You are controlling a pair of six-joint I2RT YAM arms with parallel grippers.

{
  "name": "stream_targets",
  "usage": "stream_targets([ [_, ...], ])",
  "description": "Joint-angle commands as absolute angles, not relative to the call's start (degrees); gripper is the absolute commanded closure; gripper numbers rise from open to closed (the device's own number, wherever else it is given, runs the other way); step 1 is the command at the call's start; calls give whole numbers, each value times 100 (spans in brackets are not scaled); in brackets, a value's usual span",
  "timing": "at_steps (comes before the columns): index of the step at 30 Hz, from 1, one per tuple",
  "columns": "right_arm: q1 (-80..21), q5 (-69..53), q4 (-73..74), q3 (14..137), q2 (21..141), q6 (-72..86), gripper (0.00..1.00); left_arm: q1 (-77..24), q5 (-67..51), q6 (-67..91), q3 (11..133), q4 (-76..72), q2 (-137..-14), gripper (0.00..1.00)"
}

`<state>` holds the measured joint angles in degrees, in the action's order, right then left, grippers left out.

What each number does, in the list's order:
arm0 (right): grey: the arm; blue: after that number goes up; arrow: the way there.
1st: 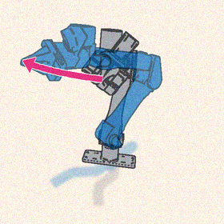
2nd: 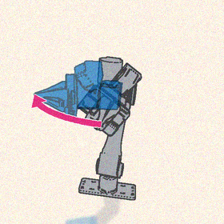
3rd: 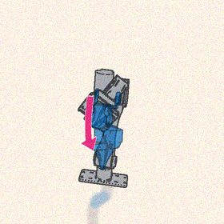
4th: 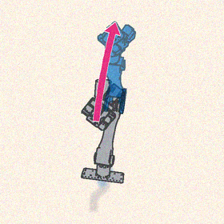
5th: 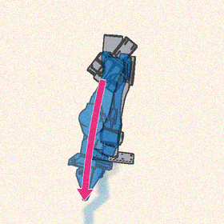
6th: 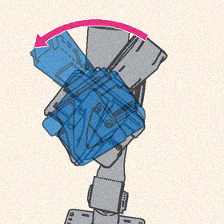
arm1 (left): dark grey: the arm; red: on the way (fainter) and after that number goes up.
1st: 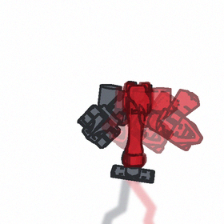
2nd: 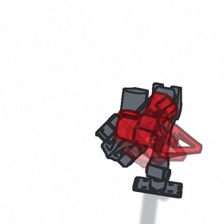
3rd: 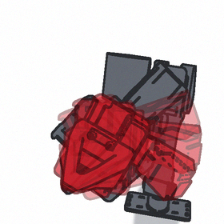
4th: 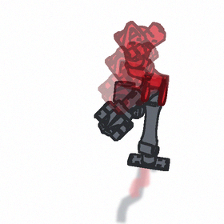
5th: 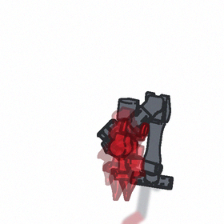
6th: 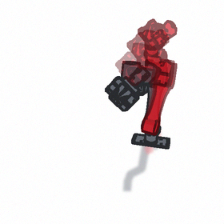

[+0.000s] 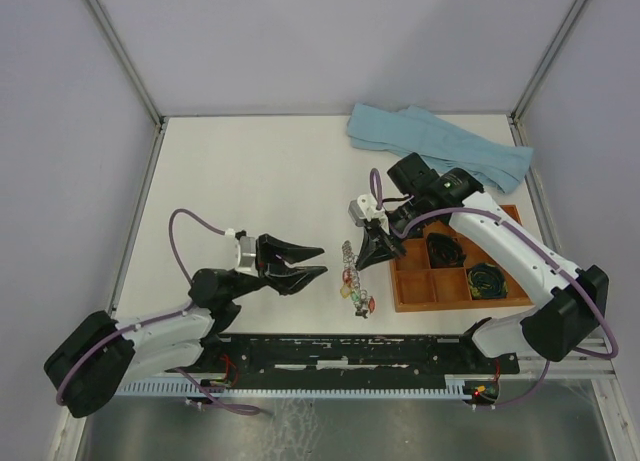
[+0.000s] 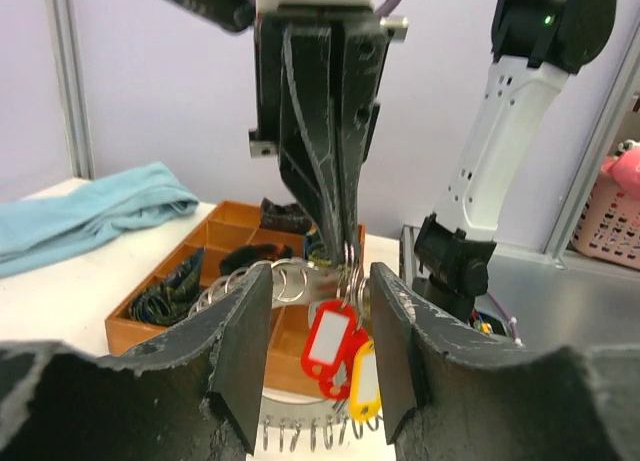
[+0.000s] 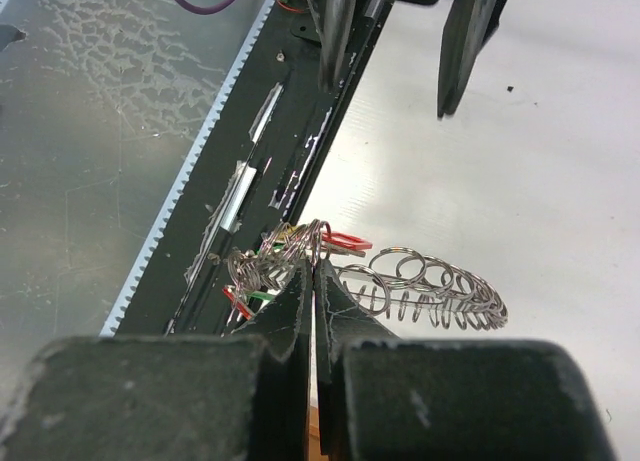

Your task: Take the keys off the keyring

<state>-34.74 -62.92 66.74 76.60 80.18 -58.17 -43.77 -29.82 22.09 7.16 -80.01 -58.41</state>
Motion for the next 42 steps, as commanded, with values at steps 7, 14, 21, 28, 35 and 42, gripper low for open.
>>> stream_targets([
  [7,-3445,-6699,6820,7667,8063,-6269,99,-4482,-2976,1999,1235,-7379,-5732,63],
  [14,-3447,-6671,6827,7585,8087,-6468,99,-4750,-3264,1468,1732,-7159,-6315,75],
  [21,-3452,-6695,6829,7591,8101,-6461,99,-4877,-3584,1056,1942,-6518,-6367,74],
  [28,-3449,-6692,6838,7611,8106,-6450,99,-4929,-3846,1036,1919,-6429,-6405,74],
  [35,-3445,-6681,6829,7619,8110,-6422,99,-4996,-3809,1055,1979,-6397,-6584,75],
  [42,-3452,-6682,6812,7611,8111,-6399,99,-5037,-3661,1063,2064,-6376,-6725,77],
])
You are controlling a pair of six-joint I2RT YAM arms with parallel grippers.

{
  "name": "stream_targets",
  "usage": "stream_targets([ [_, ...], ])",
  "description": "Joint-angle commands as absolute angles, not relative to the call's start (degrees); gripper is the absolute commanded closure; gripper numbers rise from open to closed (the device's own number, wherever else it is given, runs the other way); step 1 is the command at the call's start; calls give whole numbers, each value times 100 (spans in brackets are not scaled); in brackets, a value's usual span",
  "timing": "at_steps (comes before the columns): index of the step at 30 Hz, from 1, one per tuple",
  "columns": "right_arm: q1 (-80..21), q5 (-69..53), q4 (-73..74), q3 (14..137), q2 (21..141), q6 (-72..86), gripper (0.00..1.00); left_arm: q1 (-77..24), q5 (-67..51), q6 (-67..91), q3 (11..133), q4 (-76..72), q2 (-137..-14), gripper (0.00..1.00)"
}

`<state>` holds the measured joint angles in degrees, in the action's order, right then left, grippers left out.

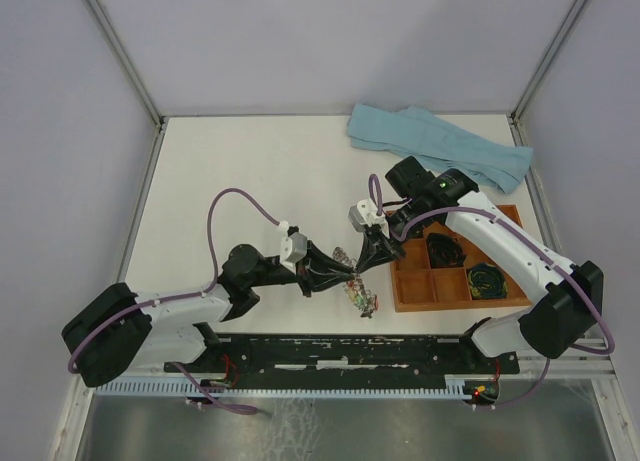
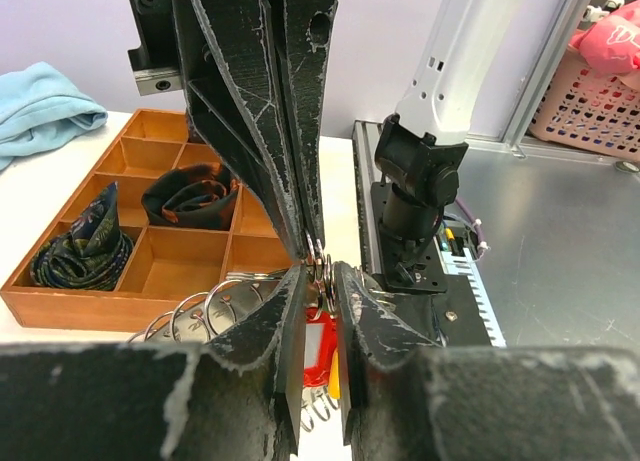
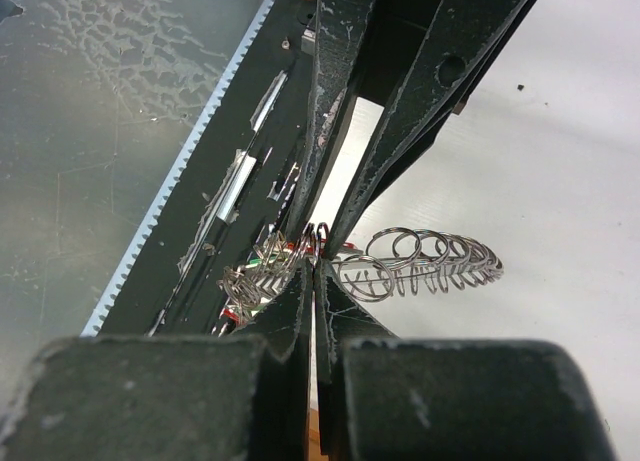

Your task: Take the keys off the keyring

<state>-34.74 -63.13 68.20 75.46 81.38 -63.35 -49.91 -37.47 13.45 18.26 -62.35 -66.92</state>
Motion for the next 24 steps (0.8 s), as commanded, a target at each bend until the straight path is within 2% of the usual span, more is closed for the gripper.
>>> stream_targets([
  [1,-3447,-6673,6807,7606,8111,-6393,99,-5043,-3638,1063,2072,-6368,-6732,77],
  [5,-3446,-6655,6758,7589,8110,-6337,99,-5046,-3604,1107,2076,-6391,-6718,77],
  [10,-3447,-6644,6739,7603,8097,-6277,99,-5047,-3441,1288,1872,-6607,-6435,67],
  [13,-3446,-6644,6749,7611,8095,-6293,99,-5051,-3247,1318,1776,-6468,-6193,66],
  [17,-3446,-6653,6767,7602,8100,-6311,99,-5048,-3164,1351,1776,-6280,-6081,67],
  [24,-3450,-6667,6784,7602,8080,-6334,99,-5050,-3105,1225,1864,-6151,-6226,80],
])
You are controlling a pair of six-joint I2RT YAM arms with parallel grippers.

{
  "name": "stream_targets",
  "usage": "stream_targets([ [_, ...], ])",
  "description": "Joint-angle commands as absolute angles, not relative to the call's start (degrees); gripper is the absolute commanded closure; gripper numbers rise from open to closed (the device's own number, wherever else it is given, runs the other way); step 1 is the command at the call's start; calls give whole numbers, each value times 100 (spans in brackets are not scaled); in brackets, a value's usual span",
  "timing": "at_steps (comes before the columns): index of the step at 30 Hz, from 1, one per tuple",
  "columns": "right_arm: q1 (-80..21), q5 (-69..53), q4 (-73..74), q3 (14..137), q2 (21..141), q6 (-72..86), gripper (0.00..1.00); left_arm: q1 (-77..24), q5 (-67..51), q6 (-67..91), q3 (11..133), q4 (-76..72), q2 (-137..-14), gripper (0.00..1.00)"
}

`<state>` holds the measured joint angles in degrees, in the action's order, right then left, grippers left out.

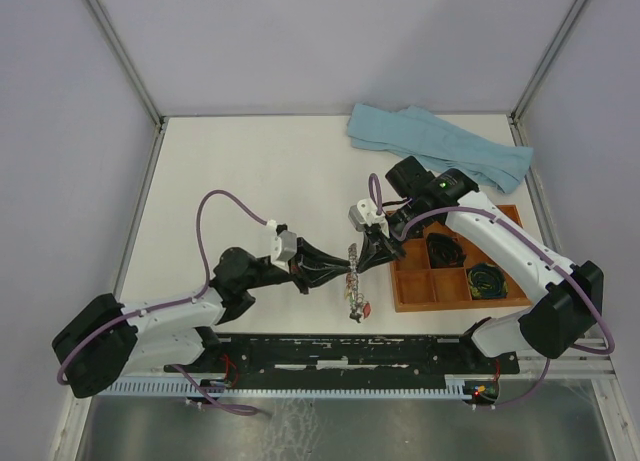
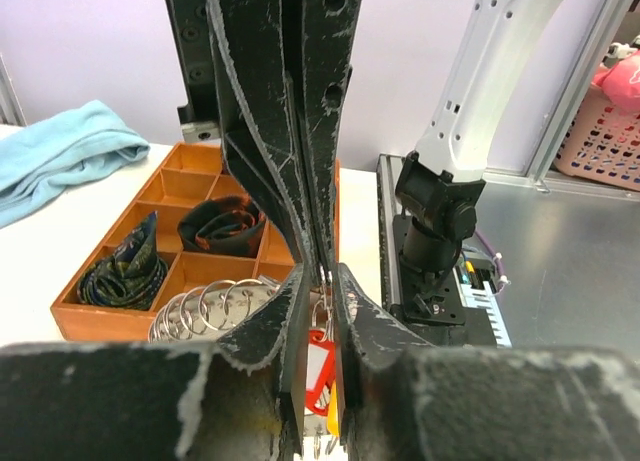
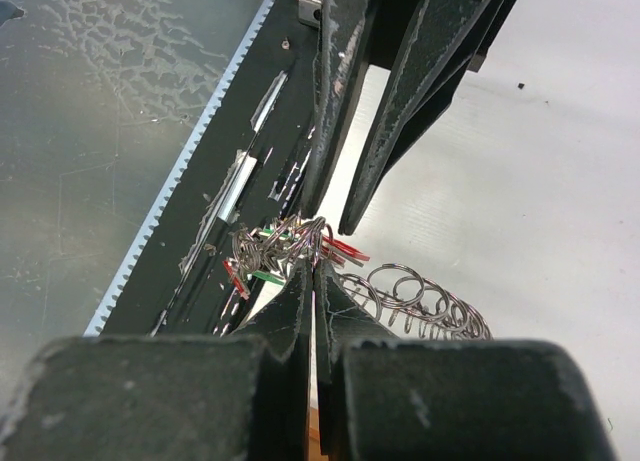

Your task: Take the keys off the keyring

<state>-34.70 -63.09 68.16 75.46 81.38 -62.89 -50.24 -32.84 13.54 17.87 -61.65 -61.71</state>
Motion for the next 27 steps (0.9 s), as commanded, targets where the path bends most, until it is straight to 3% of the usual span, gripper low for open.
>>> stream_targets([
  [1,-3452,-6670,6792,7603,8078,-6329,99,-5048,-3103,1175,1879,-6113,-6243,80],
  [27,-3452,-6633,6701,7627,8093,-6192,99,-5056,-3291,1195,1752,-6583,-6687,75],
])
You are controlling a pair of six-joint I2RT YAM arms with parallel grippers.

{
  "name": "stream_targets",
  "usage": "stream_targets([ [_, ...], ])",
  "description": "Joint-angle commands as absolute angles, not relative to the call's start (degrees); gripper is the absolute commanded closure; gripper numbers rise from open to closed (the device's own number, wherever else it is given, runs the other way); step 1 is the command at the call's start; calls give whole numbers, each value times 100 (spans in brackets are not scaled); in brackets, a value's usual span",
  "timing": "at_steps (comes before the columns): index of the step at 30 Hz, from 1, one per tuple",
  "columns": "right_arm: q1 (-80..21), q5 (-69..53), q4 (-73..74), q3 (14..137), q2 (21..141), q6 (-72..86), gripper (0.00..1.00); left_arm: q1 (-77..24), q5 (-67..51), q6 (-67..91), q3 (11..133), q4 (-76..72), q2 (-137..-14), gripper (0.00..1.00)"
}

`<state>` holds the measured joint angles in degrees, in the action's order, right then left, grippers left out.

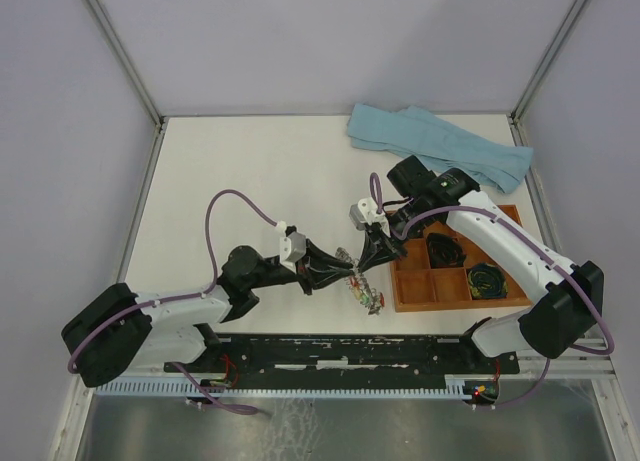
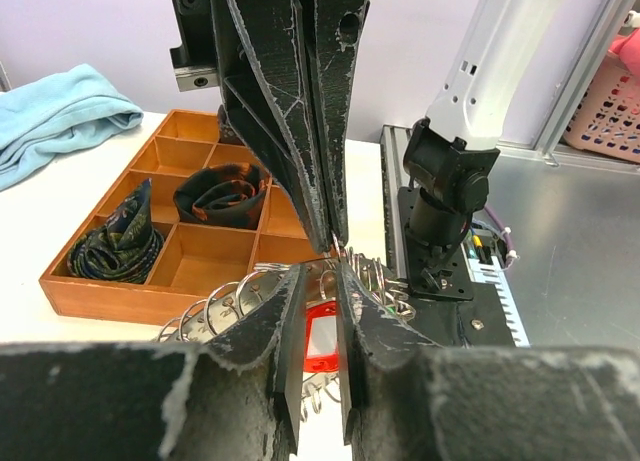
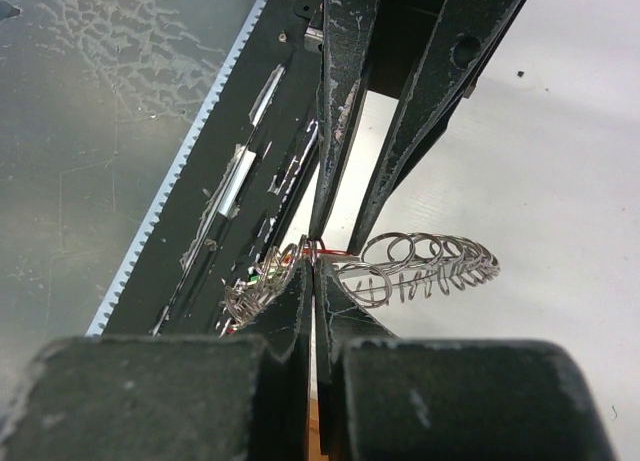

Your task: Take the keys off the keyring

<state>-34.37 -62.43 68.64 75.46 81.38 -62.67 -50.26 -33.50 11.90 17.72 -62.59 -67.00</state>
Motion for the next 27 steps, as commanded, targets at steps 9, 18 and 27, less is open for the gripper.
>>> stream_targets([
  [9,-3446,-6562,6425,7594,8094,-5829,99,-5097,-2995,1244,1714,-6597,-6709,74],
  [18,-3448,-6457,6120,7531,8093,-5444,99,-5143,-2983,1282,1729,-6686,-6756,74],
  [27,-3451,-6373,5996,7523,8088,-5255,99,-5142,-3016,1328,1632,-6851,-6678,73],
])
